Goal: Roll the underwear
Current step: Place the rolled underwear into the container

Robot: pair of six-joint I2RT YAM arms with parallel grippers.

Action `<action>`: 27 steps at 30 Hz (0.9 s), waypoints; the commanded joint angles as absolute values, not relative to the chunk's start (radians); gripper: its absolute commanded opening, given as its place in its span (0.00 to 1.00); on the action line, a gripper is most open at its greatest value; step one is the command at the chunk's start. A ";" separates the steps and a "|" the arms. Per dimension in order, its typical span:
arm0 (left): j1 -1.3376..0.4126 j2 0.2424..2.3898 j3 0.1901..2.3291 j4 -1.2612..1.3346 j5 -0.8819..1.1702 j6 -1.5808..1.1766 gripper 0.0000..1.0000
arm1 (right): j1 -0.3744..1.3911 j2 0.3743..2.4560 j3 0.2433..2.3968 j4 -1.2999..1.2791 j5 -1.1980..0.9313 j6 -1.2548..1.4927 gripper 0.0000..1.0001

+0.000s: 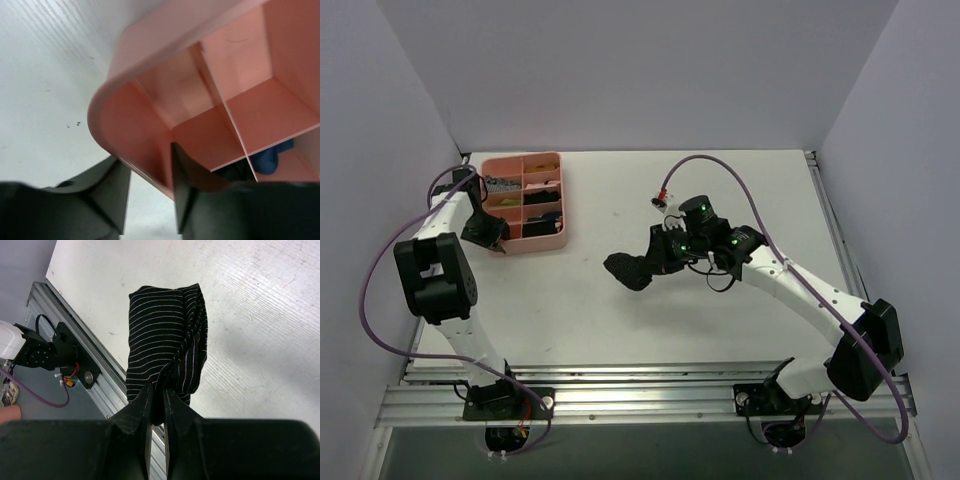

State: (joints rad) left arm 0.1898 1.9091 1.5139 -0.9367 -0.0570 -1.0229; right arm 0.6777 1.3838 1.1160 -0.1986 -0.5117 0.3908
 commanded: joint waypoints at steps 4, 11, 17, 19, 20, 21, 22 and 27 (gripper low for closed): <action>0.187 1.956 1.447 -0.833 0.032 -0.997 0.22 | 0.658 1.336 1.180 -0.232 -0.474 0.371 0.00; 0.146 1.902 1.408 -0.868 0.019 -0.907 0.03 | 0.638 1.384 1.241 -0.247 -0.451 0.334 0.00; 0.037 1.801 1.333 -0.890 0.023 -0.888 0.04 | 0.635 1.466 1.290 -0.198 -0.448 0.345 0.00; -0.038 1.769 1.286 -0.887 0.021 -0.902 0.04 | 0.634 1.500 1.308 -0.175 -0.440 0.353 0.00; -0.058 1.738 1.269 -0.885 0.021 -0.908 0.05 | 0.634 1.537 1.331 -0.169 -0.437 0.353 0.00; -0.073 1.723 1.250 -0.884 0.023 -0.914 0.06 | 0.637 1.555 1.345 -0.163 -0.434 0.353 0.00; -0.101 1.709 1.218 -0.877 0.025 -0.923 0.06 | 0.640 1.577 1.360 -0.155 -0.434 0.348 0.00; -0.114 1.646 1.172 -0.874 0.051 -0.934 0.33 | 0.652 1.727 1.474 -0.143 -0.419 0.315 0.00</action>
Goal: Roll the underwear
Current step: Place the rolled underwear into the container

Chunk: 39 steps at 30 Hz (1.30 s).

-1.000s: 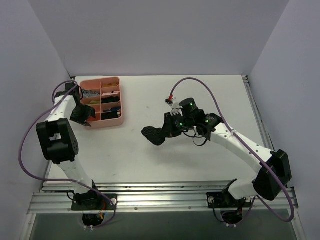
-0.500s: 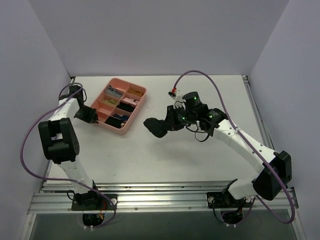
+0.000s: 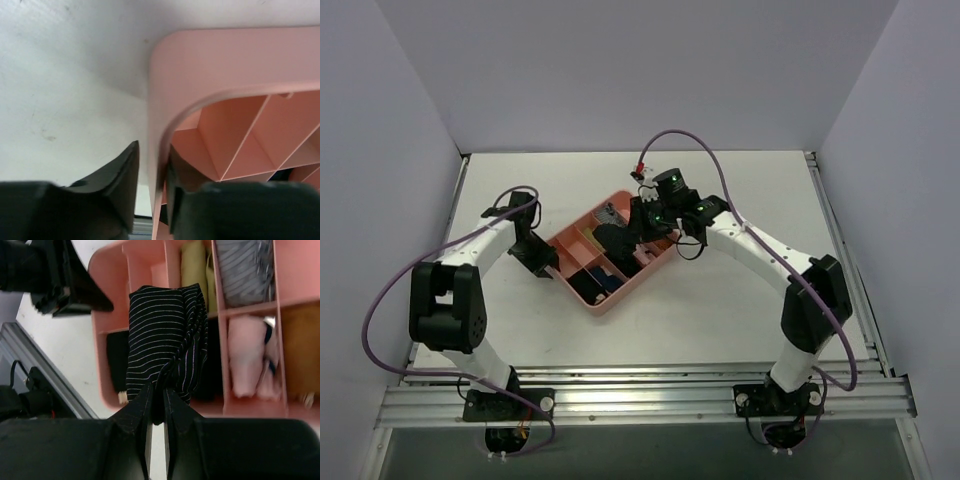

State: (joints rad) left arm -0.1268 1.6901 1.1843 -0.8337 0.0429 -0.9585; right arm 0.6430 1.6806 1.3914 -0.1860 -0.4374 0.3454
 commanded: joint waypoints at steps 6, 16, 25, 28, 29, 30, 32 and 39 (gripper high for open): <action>-0.112 1.609 1.213 -0.925 0.046 -0.908 0.48 | 0.704 1.914 1.656 -0.163 -0.364 0.284 0.00; -0.109 1.514 1.216 -0.965 0.052 -0.882 0.54 | 0.833 2.060 1.761 -0.115 -0.197 0.348 0.00; -0.074 1.465 1.212 -0.965 0.046 -0.841 0.55 | 0.908 2.098 1.697 -0.110 0.064 0.345 0.00; -0.064 1.454 1.232 -0.977 0.043 -0.835 0.55 | 0.900 2.126 1.690 -0.115 0.048 0.338 0.00; -0.060 1.456 1.245 -0.982 0.041 -0.833 0.56 | 0.899 2.146 1.693 -0.121 0.037 0.328 0.00; -0.052 1.457 1.250 -0.994 0.040 -0.830 0.55 | 0.899 2.155 1.698 -0.130 0.029 0.312 0.00; -0.045 1.460 1.258 -0.997 0.041 -0.825 0.55 | 0.896 2.170 1.703 -0.140 0.011 0.302 0.00; -0.032 1.454 1.229 -0.989 0.048 -0.825 0.55 | 0.876 2.160 1.623 -0.118 -0.092 0.267 0.00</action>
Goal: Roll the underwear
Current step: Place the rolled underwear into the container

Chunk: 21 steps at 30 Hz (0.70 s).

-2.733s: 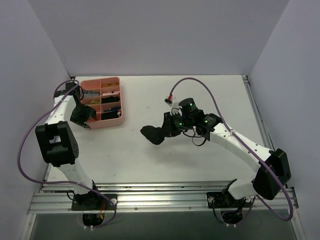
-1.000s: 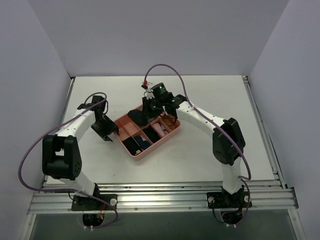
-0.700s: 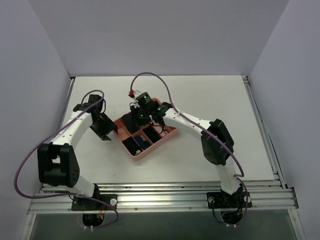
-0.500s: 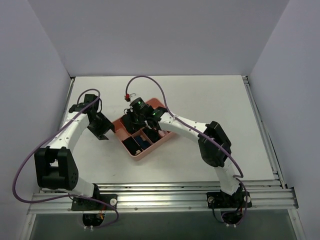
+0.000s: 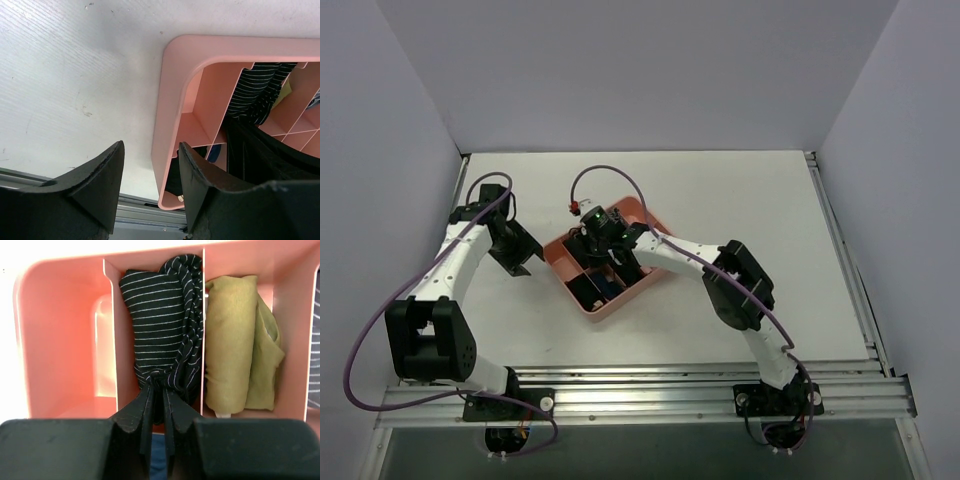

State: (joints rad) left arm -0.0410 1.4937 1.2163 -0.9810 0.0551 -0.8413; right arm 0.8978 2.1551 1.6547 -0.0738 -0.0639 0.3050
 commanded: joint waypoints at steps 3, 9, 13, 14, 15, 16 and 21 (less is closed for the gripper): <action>-0.029 1.451 1.212 -0.986 0.045 -0.830 0.55 | 0.858 2.180 1.635 -0.121 -0.147 0.242 0.00; -0.020 1.447 1.198 -0.988 0.044 -0.834 0.55 | 0.841 2.233 1.719 -0.201 -0.232 0.204 0.00; -0.006 1.425 1.195 -0.994 0.046 -0.833 0.56 | 0.835 2.230 1.784 -0.270 -0.241 0.184 0.13; -0.006 1.422 1.196 -0.993 0.051 -0.833 0.56 | 0.828 2.221 1.792 -0.285 -0.245 0.184 0.16; -0.006 1.417 1.198 -0.989 0.051 -0.833 0.56 | 0.825 2.214 1.799 -0.296 -0.252 0.184 0.21; -0.006 1.413 1.200 -0.989 0.046 -0.830 0.56 | 0.821 2.192 1.807 -0.299 -0.256 0.187 0.22; -0.006 1.425 1.219 -0.979 0.057 -0.827 0.56 | 0.784 2.143 1.850 -0.351 -0.285 0.199 0.32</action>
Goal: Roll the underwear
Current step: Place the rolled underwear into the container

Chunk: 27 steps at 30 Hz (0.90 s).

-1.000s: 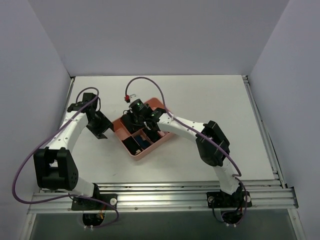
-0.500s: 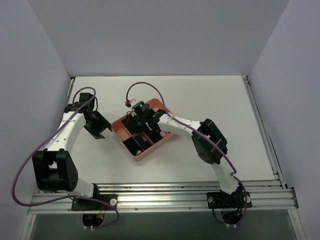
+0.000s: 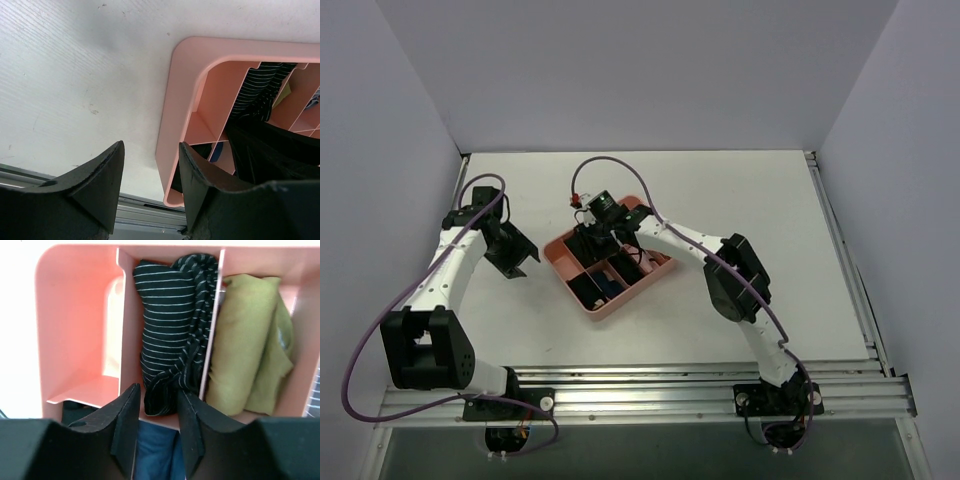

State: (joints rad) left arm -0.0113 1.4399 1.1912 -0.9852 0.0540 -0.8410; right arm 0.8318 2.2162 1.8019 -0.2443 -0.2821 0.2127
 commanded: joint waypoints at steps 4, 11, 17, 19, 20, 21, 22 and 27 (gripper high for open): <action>-0.006 1.427 1.242 -0.968 0.087 -0.787 0.56 | 0.764 2.100 1.881 -0.383 -0.311 0.213 0.33; -0.047 1.350 1.284 -0.806 0.268 -0.715 0.56 | 0.715 1.988 1.890 -0.387 -0.374 0.319 0.38; -0.196 1.356 1.365 -0.811 0.256 -0.692 0.62 | 0.697 1.878 1.881 -0.483 -0.233 0.374 0.63; -0.262 1.345 1.381 -0.805 0.255 -0.683 0.76 | 0.687 1.808 1.820 -0.477 -0.226 0.403 0.89; -0.284 1.341 1.387 -0.799 0.253 -0.680 0.79 | 0.687 1.783 1.801 -0.479 -0.209 0.411 0.91; -0.317 1.326 1.399 -0.799 0.247 -0.680 0.83 | 0.686 1.758 1.784 -0.482 -0.177 0.417 0.97; -0.331 1.318 1.401 -0.795 0.247 -0.681 0.89 | 0.686 1.711 1.757 -0.488 -0.157 0.431 1.00; -0.370 1.235 1.393 -0.747 0.287 -0.677 0.94 | 0.687 1.512 1.635 -0.503 0.000 0.524 1.00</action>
